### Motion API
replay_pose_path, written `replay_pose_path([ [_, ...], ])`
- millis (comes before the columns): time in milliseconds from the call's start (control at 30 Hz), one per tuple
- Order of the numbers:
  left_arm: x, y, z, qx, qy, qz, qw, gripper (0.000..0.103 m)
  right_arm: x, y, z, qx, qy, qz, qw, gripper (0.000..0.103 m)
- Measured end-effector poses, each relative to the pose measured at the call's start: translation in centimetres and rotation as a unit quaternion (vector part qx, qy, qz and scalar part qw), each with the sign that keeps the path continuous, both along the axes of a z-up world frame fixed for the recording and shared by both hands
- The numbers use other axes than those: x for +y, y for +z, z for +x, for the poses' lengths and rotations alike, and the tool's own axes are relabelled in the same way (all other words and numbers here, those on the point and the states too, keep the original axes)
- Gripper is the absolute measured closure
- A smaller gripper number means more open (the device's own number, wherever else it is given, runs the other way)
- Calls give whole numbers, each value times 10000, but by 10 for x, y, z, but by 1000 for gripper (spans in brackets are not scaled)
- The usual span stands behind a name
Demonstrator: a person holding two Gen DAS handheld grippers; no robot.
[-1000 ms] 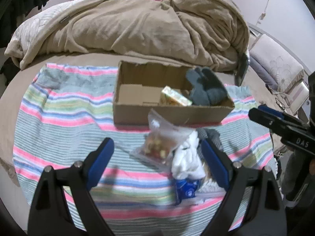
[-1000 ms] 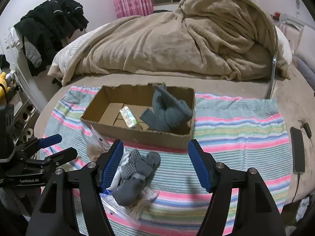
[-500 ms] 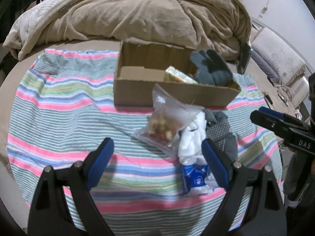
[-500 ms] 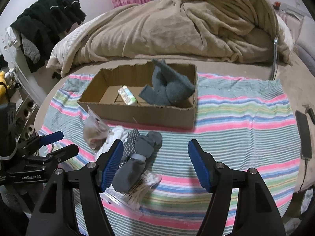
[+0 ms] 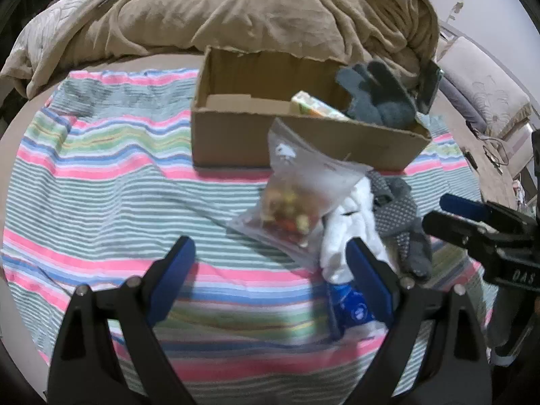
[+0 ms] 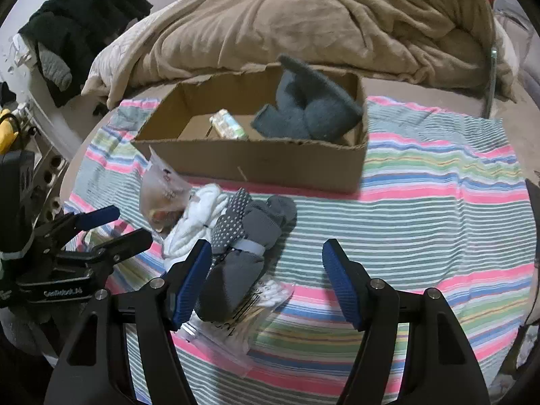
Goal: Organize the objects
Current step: 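Grasp the bag of nuts with the left tool while the right tool grasps the polka-dot glove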
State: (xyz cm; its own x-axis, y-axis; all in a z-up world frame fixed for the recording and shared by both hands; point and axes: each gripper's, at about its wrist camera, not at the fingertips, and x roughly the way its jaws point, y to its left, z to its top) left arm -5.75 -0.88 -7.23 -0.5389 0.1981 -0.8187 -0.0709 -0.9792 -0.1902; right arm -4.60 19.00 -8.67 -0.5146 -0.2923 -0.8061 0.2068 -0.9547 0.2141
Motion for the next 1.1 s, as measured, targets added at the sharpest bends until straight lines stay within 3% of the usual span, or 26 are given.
replay_pose_path([
  [333, 1, -10, -16, 15, 18, -153, 9999, 11, -8, -18, -9, -227, 162, -32, 9996, 35],
  [400, 1, -12, -19, 31, 30, -147, 9999, 11, -9, -21, -10, -258, 213, -60, 9994, 42],
  [467, 1, -14, -23, 13, 12, -146, 9999, 12, -11, -23, -11, -298, 280, -155, 9990, 59],
  [533, 3, -17, -26, -7, -34, -155, 9999, 12, -14, -23, -11, -296, 371, -169, 9987, 63],
  [600, 4, -19, -29, -16, -77, -158, 9998, 17, -16, -23, -11, -285, 432, -176, 9985, 65],
  [700, 7, -21, -30, -13, -137, -184, 9997, 33, -16, -22, -11, -250, 459, -207, 9984, 69],
  [1100, 9, -10, -19, 187, -243, -104, 9995, 40, -10, -5, -4, -33, 478, -283, 9985, 74],
])
